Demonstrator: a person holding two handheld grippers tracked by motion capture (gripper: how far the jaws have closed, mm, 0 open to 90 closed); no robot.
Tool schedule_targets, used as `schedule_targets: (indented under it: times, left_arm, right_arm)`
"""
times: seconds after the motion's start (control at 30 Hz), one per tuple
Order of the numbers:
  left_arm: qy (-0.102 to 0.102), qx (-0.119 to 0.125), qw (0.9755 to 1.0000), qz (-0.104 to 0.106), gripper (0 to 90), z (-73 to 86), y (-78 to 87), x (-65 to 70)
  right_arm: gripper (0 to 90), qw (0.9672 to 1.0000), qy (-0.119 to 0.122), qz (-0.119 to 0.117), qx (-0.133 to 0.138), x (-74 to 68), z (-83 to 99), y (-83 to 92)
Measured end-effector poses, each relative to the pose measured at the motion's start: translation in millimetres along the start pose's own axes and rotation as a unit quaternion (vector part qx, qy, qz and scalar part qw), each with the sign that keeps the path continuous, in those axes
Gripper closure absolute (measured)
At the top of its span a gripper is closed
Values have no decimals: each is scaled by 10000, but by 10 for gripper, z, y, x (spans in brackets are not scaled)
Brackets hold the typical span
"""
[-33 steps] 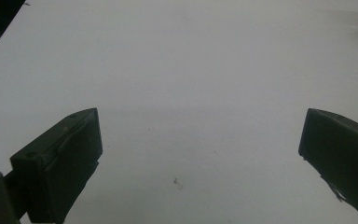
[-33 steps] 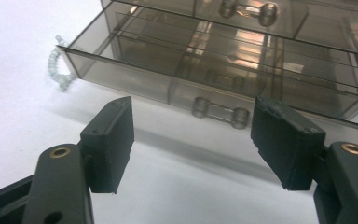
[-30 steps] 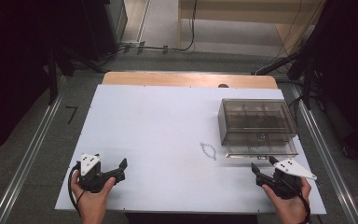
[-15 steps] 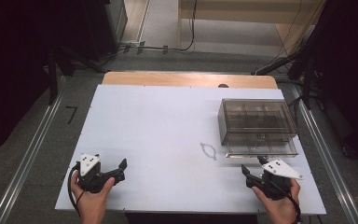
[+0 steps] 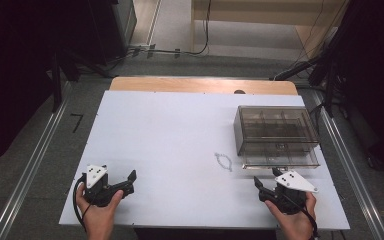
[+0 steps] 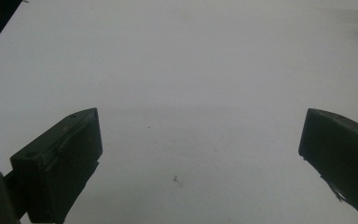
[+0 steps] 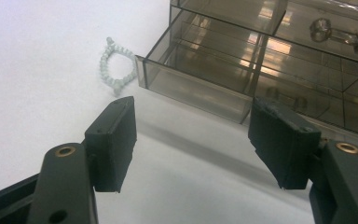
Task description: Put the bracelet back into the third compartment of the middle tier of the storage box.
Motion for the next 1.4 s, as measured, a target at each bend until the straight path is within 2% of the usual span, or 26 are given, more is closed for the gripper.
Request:
schedule_targets:
  times: [0.47,0.83,1.03,1.4]
  left_arm:
    - [21,-6,10000,20,0,4,-3,-6]
    - [40,-21,10000,24,0,8,-10,-8]
    - [39,-11,10000,23,0,6,-9,-10]
    - [41,3,10000,28,0,3,-10,-16]
  right_arm:
    - [349,9998,167,-107,7,-227,-45,-54]
    - [394,9988,283,-396,-95,-417,-51,-156]
    - [422,9984,289,-465,-149,-492,-58,-210]
    - [513,9976,381,-505,-267,-617,-73,-397]
Point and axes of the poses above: each handheld gripper's, and its own axes: y roughly backward along the jaws, z roughly out of its underside, x roughly to its right, the point moved 6 cm from there along -y, roughly forward along the jaws, and after that the axes turned 5 degrees about z, right-handed, at the moved point
